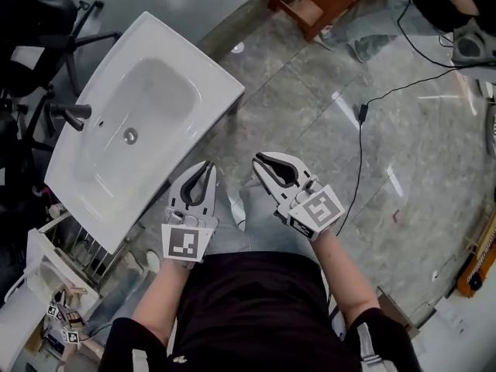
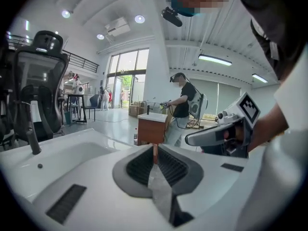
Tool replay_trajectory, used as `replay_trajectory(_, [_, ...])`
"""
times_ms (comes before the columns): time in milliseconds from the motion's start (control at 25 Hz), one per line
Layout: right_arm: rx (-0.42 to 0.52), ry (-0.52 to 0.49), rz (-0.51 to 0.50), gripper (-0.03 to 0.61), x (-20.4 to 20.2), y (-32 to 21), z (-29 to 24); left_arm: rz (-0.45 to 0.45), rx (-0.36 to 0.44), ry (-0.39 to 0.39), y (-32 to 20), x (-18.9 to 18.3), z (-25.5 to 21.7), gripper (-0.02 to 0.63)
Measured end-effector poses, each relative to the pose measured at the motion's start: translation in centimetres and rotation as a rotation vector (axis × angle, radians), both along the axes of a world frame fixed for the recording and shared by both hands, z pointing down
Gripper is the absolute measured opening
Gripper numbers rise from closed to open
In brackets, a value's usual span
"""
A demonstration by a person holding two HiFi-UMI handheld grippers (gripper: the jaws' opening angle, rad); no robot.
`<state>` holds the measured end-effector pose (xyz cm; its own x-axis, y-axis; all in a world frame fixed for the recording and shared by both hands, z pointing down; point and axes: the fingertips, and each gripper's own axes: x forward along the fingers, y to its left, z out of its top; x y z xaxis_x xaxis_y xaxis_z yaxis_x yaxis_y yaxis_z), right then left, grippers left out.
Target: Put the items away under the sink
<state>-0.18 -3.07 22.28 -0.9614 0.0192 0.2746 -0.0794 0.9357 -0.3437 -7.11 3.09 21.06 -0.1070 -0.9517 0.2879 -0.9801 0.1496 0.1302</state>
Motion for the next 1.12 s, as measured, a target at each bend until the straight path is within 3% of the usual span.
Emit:
replay_trajectory(400, [0.024, -0.005, -0.068, 0.058, -1.4, 3.5, -7.5, -0.04, 0.031, 0.049, 4.4, -2.5, -5.5, 0.037])
replay_trajectory(720, [0.037, -0.033, -0.093, 0.058, -1.7, 5.9, -10.8, -0.05, 0.052, 0.038, 7.1, -2.9, -8.1, 0.037])
replay_trajectory(880, [0.051, -0.047, -0.083, 0.058, -1.6, 6.8, -11.3, -0.064, 0.096, 0.096, 7.5, -3.1, -8.7, 0.037])
replay_trajectory(1120, [0.113, -0.068, -0.047, 0.058, -2.3, 6.5, -12.4, -0.031, 0.087, 0.037, 7.1, -4.2, -10.3, 0.035])
